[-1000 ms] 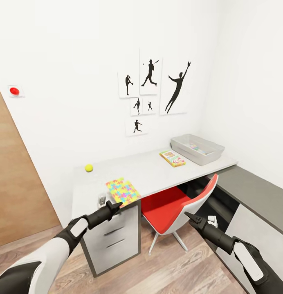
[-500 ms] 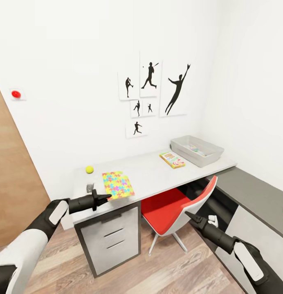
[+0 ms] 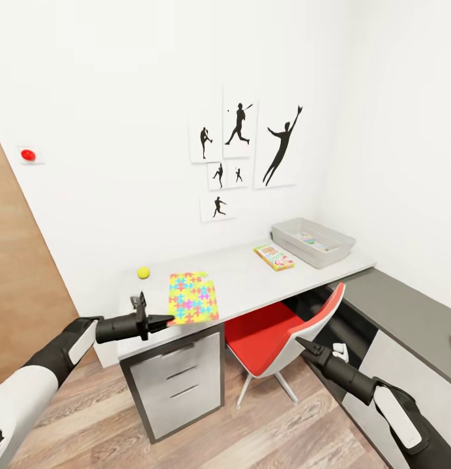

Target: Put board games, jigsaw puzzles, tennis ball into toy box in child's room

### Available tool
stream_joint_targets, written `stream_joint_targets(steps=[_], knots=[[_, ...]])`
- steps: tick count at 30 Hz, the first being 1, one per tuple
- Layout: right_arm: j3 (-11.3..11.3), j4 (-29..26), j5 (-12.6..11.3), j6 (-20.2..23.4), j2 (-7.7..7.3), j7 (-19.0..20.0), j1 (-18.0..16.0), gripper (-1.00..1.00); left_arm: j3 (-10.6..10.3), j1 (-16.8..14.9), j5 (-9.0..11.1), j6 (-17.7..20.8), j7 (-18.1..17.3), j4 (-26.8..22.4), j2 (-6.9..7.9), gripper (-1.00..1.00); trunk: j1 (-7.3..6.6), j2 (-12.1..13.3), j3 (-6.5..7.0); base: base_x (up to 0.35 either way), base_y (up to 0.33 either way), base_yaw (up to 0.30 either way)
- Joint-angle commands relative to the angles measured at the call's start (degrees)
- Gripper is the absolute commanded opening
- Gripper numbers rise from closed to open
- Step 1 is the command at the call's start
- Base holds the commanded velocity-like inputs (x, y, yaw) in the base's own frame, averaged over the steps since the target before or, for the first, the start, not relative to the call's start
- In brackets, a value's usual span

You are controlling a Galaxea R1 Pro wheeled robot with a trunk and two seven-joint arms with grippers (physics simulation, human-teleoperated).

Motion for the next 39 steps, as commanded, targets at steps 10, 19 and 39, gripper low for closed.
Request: stream_joint_targets(steps=[10,19,39], knots=[[-0.9,0.1,-0.2,0.7,-0.30,7.4,0.0,1.00,-1.8,-0.1,0.2,0.5,-2.2,0.0,2.14,-1.00,-2.19,4.0,1.72,0.000,0.000,0.000],[-1.2,0.1,-0.3,0.8,-0.29,7.8,0.0,1.00,-1.8,-0.3,0.1,0.6,-5.7,0.0,2.31,-1.00,-4.17,7.6,3.97,0.000,0.000,0.026],[-2.9,0.1,0.1,1.3,-0.33,7.7,0.0,1.00,-1.7,-0.4,0.0,0.2,-7.3,0.0,2.04,-1.00,-8.56,15.6,7.97,0.000,0.000,0.019]])
